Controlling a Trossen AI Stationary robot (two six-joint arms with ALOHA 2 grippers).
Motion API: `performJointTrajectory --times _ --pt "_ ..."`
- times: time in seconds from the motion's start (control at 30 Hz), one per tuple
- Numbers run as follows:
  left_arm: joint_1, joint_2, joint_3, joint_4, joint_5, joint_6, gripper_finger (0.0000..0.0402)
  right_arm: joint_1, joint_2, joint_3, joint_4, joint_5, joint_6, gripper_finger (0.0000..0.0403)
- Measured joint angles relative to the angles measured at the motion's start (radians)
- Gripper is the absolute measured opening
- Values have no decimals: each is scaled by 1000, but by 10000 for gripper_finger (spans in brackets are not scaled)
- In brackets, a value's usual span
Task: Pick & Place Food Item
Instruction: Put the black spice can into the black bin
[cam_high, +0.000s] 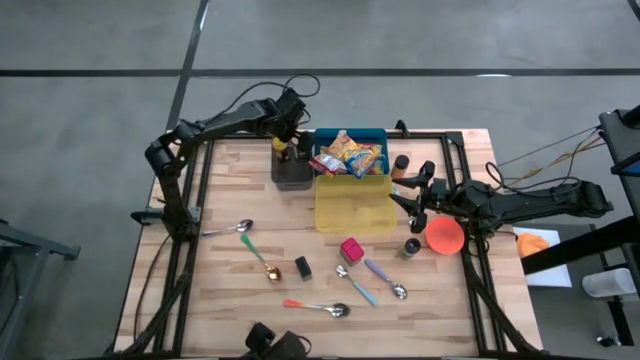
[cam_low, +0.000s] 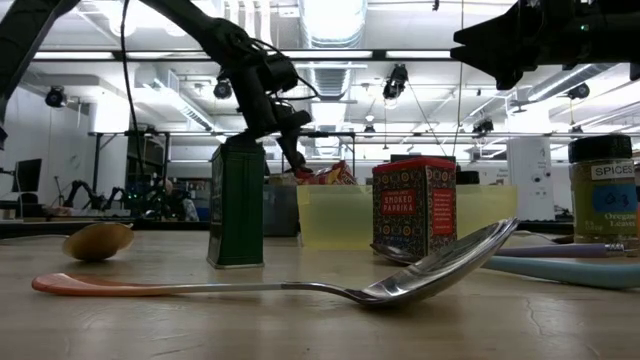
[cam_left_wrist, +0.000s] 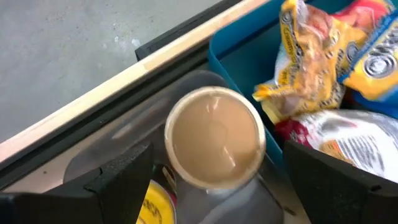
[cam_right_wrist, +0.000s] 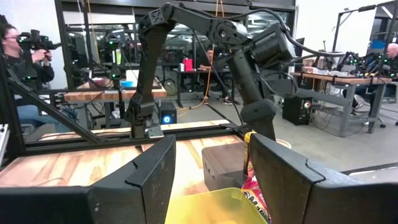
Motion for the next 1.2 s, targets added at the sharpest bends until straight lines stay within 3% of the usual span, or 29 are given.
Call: performJointTrajectory --times 0.17,0.63,0.97,1.2 --pt "-50 -45 -1 -40 -26 0 358 0 0 0 0 0 0 203" --pt "-328 -212 -6 -160 -297 0 359 0 0 0 0 0 0 203" --pt "-517 -236 -8 -321 -353 -26 359 0 0 0 0 0 0 203" --pt "-647 -263 -53 -308 -352 53 359 0 0 0 0 0 0 203"
